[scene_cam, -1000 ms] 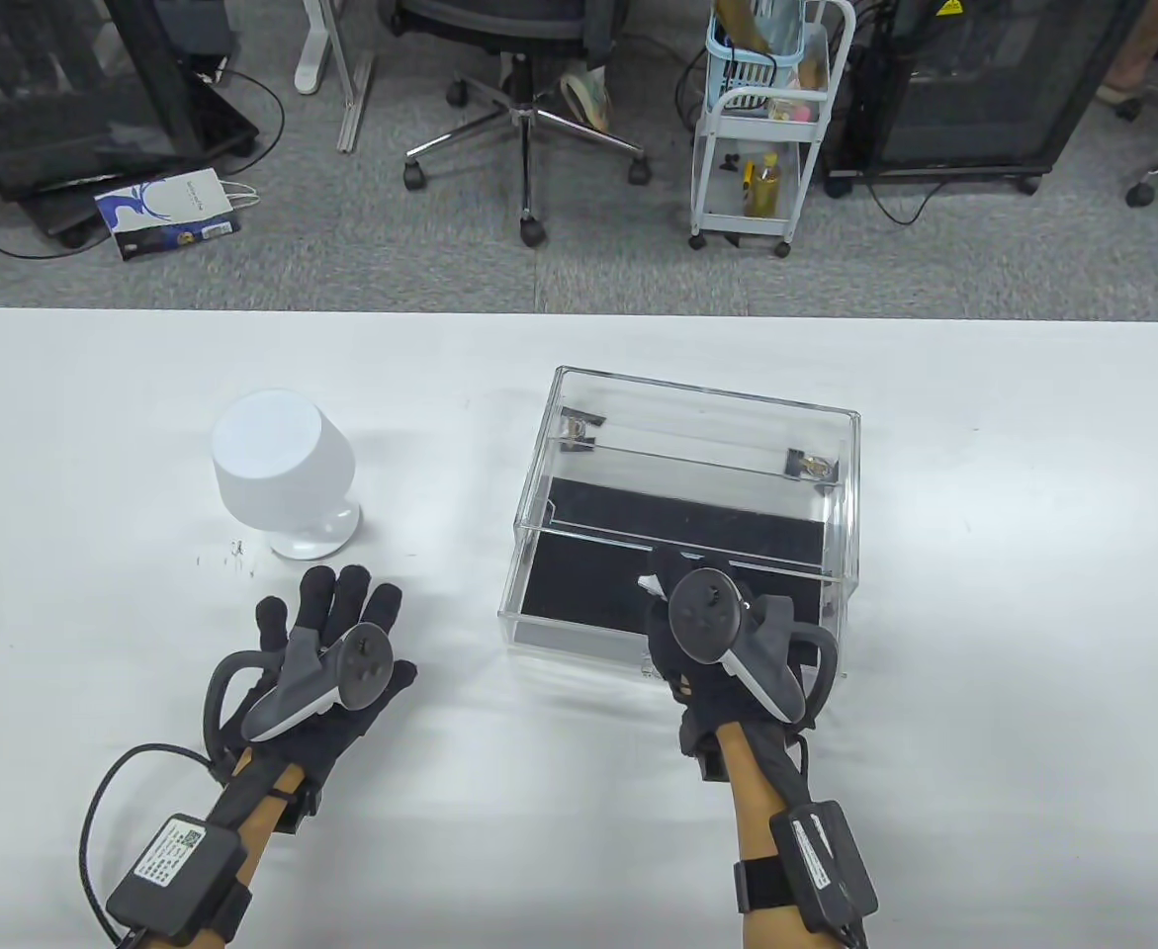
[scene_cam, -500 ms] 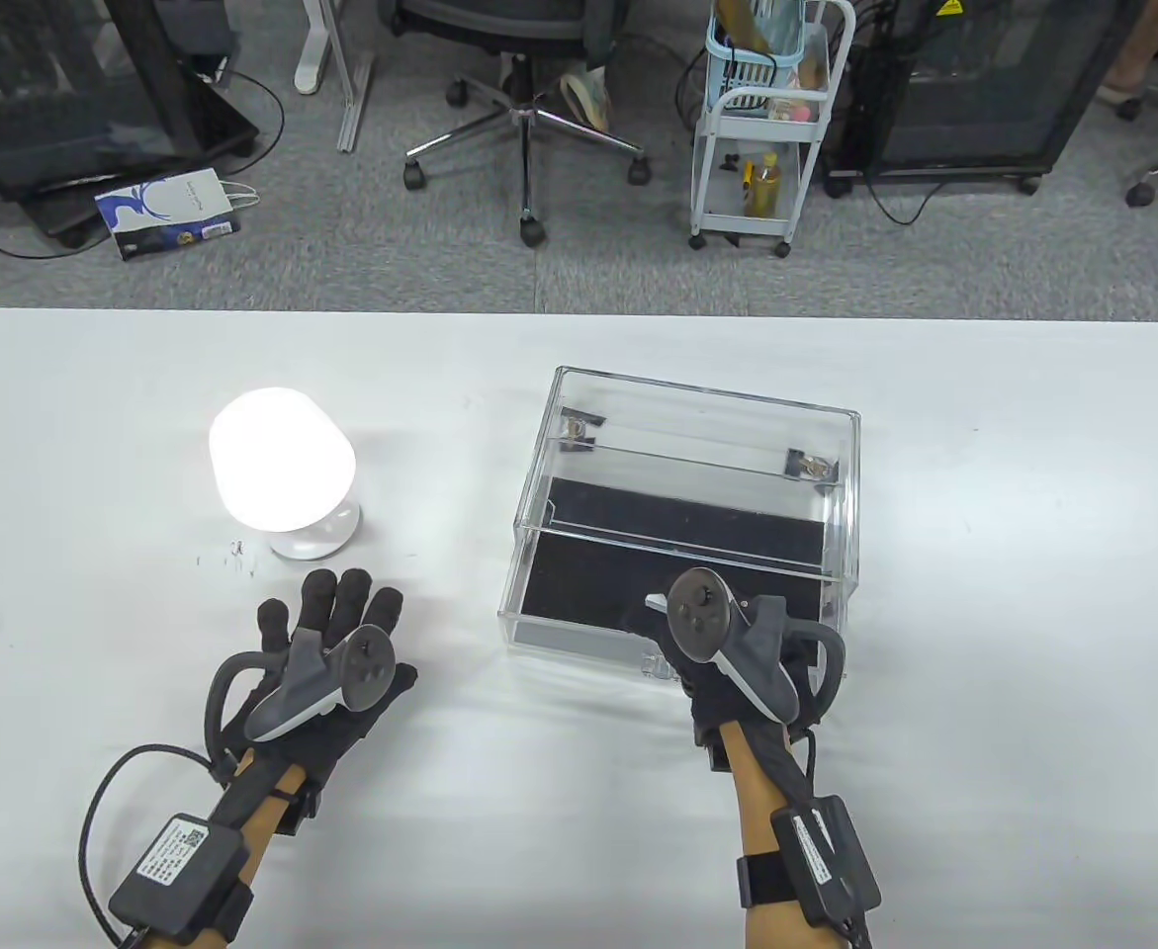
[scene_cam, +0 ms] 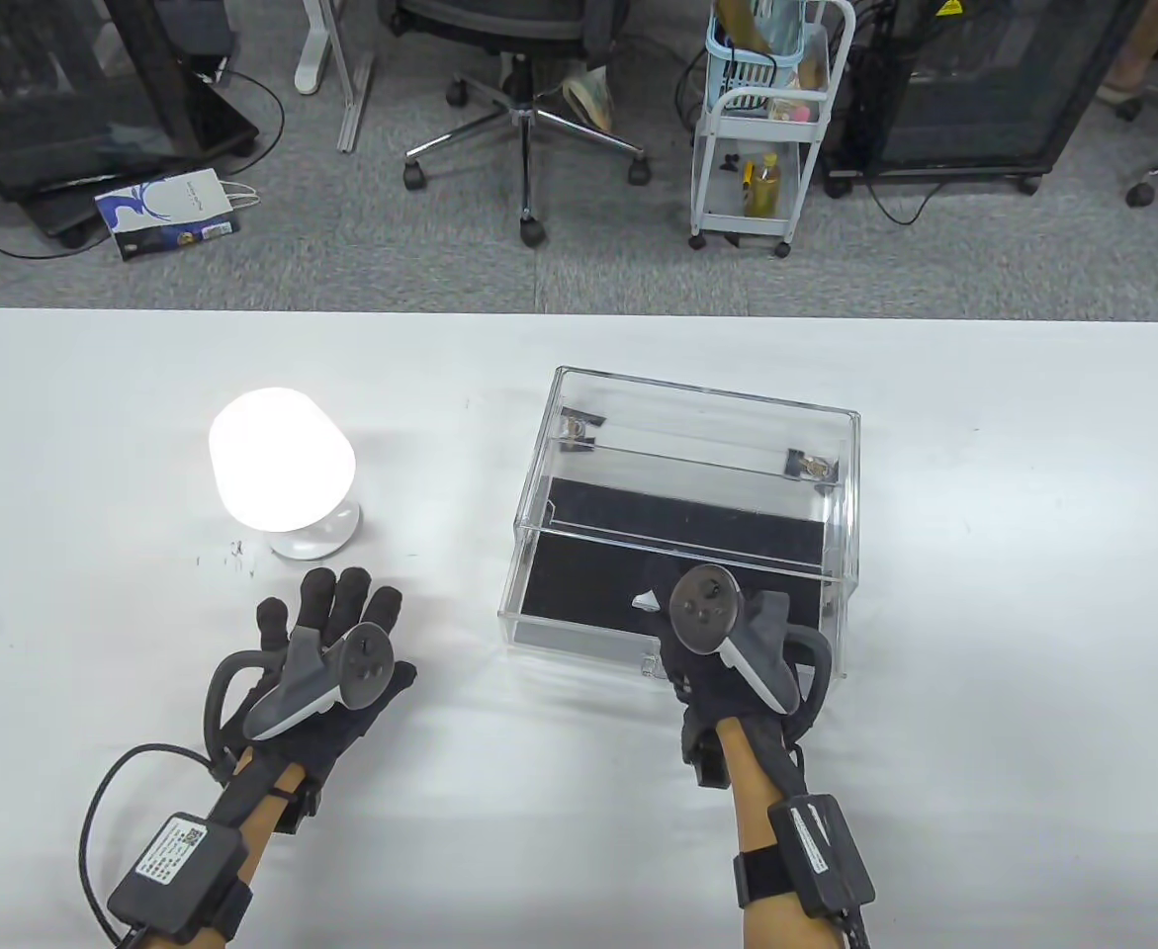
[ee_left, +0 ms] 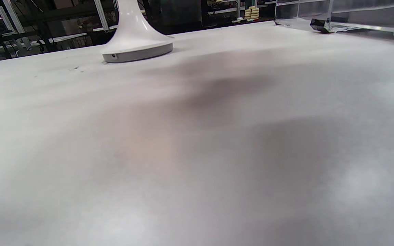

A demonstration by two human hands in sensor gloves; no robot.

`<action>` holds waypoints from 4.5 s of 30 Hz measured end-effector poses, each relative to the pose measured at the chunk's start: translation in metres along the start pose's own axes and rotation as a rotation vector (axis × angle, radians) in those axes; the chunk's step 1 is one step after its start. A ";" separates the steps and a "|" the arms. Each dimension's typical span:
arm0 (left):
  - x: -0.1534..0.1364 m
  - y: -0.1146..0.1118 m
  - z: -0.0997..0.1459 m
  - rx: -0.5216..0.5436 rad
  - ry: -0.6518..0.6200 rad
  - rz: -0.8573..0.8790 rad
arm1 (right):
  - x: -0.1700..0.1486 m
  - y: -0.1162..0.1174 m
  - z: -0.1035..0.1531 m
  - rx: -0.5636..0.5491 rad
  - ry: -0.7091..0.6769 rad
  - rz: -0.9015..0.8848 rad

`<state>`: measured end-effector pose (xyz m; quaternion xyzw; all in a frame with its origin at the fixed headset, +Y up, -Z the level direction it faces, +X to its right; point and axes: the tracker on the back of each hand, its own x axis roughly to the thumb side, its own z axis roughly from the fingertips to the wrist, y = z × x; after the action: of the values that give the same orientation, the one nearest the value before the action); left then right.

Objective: Take out the desk lamp remote control from the drawer and turn on the desk lamp

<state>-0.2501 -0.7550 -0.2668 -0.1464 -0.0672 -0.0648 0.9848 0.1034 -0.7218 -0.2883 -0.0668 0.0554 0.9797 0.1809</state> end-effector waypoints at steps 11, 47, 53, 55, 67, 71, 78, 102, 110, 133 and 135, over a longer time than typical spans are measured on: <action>0.000 0.000 -0.001 0.000 -0.001 0.002 | -0.009 0.004 -0.004 -0.027 0.048 -0.043; 0.003 0.000 0.004 0.017 -0.016 0.004 | 0.022 -0.004 0.024 0.227 0.136 0.387; 0.003 -0.002 0.004 0.009 -0.011 -0.007 | 0.021 0.023 0.020 0.244 0.226 0.481; 0.002 -0.003 0.004 0.003 -0.008 -0.008 | 0.020 0.035 0.018 0.253 0.259 0.550; -0.003 -0.002 0.001 -0.001 0.004 0.018 | 0.014 0.027 0.010 0.105 0.297 0.508; -0.001 -0.002 -0.001 -0.003 -0.005 0.017 | 0.014 0.022 0.002 0.094 0.308 0.506; 0.000 -0.003 -0.004 -0.012 -0.008 0.012 | 0.017 0.024 -0.001 0.024 0.334 0.502; -0.001 -0.001 -0.008 -0.025 -0.010 0.021 | 0.016 -0.008 -0.048 -0.180 0.437 0.439; 0.000 0.006 0.002 0.005 -0.014 0.026 | 0.015 0.000 -0.010 -0.242 0.220 0.296; -0.004 0.002 0.007 -0.007 0.007 0.021 | 0.024 0.039 0.044 -0.064 -0.094 0.421; -0.005 0.002 0.006 -0.006 0.009 0.026 | 0.024 0.039 0.044 -0.060 -0.091 0.417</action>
<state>-0.2555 -0.7512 -0.2622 -0.1502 -0.0606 -0.0526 0.9854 0.0625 -0.7440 -0.2452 -0.0150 0.0308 0.9991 -0.0255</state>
